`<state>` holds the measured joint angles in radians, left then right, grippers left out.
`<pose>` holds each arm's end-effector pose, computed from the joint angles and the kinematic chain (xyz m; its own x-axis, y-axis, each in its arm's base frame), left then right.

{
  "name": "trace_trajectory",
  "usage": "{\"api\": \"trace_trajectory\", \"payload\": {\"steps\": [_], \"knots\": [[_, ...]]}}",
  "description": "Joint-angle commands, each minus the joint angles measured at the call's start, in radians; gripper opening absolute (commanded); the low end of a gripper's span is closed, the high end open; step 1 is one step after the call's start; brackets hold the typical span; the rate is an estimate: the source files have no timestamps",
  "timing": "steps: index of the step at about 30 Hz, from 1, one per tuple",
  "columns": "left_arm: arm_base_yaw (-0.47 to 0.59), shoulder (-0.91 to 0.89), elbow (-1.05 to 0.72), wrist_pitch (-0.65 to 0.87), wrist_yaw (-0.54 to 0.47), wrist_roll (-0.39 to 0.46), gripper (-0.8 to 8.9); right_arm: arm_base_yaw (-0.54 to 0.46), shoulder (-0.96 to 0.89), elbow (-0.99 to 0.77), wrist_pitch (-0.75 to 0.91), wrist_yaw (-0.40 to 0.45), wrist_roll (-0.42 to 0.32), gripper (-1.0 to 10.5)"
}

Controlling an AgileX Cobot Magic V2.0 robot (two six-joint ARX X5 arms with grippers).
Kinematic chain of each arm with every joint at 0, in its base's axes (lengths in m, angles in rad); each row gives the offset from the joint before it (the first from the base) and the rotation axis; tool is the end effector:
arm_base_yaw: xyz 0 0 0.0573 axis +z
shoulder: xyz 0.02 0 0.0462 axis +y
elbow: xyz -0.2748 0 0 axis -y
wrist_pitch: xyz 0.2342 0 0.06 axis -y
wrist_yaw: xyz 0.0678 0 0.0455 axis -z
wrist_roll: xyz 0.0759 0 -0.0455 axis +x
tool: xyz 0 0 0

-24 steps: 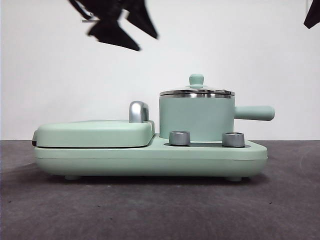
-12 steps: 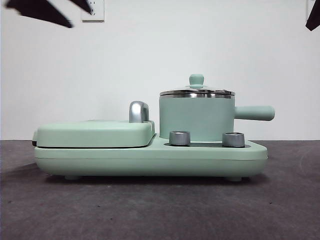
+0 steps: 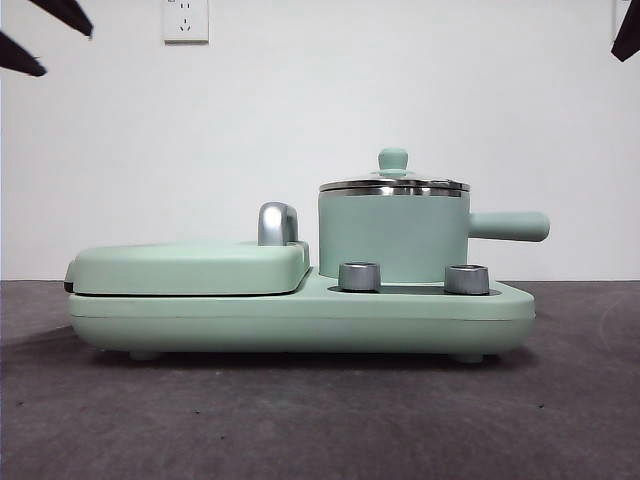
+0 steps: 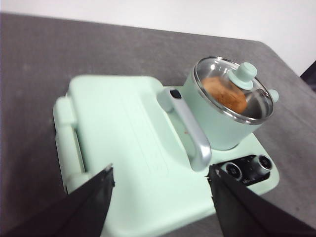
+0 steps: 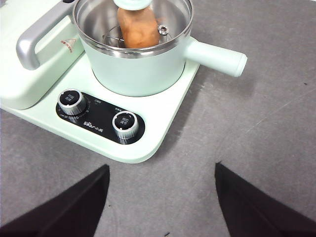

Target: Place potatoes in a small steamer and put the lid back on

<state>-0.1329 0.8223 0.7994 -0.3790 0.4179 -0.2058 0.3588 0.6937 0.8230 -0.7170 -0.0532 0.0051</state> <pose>0.1889 -0.0563 0.3058 0.7799 -0.5137 -0.3575 0.4017 0.8489 -0.3435 0.1416 0.0574 0.2893 0.7594 0.3416 -0.5537 -0.3894 0.9204 0.0337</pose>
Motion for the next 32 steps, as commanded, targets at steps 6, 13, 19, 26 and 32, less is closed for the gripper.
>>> {"api": "trace_trajectory", "payload": {"steps": [6,13,19,26,32], "knots": [[-0.004,-0.094,-0.023,-0.003,0.002,-0.113,3.08,0.005,0.005,0.008,0.006,-0.089,0.012,3.3],[-0.005,-0.097,-0.023,-0.048,0.002,-0.148,3.08,0.005,0.003,0.008,0.007,-0.1,0.01,3.3],[-0.006,-0.098,-0.023,-0.048,0.064,-0.15,0.05,0.005,0.003,0.008,0.015,-0.108,0.018,0.2],[-0.006,-0.105,-0.023,-0.084,0.062,-0.147,0.06,0.005,0.002,0.009,0.038,-0.103,0.017,0.2],[-0.006,-0.105,-0.023,-0.084,0.062,-0.147,0.06,0.005,0.002,0.009,0.048,-0.104,0.017,0.2]]}}
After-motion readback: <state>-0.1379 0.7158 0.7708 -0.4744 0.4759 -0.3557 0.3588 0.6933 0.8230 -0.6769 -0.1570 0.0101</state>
